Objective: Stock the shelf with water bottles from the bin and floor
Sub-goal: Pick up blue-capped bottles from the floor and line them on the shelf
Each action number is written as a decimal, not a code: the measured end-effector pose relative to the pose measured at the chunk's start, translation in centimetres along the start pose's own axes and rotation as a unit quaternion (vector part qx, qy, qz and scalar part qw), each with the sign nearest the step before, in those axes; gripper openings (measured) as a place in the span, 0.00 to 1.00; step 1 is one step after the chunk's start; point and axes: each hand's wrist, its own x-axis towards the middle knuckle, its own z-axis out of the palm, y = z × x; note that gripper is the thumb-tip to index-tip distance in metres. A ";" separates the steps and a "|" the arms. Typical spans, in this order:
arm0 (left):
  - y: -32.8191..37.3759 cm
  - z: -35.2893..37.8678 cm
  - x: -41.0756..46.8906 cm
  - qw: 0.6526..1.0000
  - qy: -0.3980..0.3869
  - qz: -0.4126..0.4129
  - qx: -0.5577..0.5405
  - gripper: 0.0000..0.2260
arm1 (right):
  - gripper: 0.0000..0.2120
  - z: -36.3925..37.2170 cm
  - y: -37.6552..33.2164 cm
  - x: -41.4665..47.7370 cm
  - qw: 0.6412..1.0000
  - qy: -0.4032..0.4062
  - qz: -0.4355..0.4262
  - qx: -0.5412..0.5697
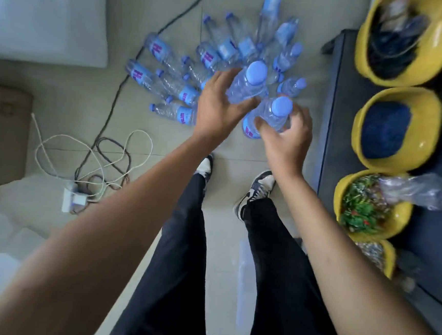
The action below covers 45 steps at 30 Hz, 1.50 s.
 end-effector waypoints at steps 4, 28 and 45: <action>14.3 -5.0 -2.6 0.997 -0.009 0.062 -0.039 0.27 | 0.22 -9.9 -10.3 0.0 0.998 0.049 -0.009 0.048; 66.0 4.2 -27.7 0.842 -0.392 0.360 -0.084 0.18 | 0.09 -63.3 -26.8 -15.9 0.879 0.419 -0.114 0.200; 60.9 24.4 -43.6 0.774 -0.433 0.462 0.005 0.14 | 0.15 -72.3 -7.5 -25.0 0.785 0.591 0.023 0.183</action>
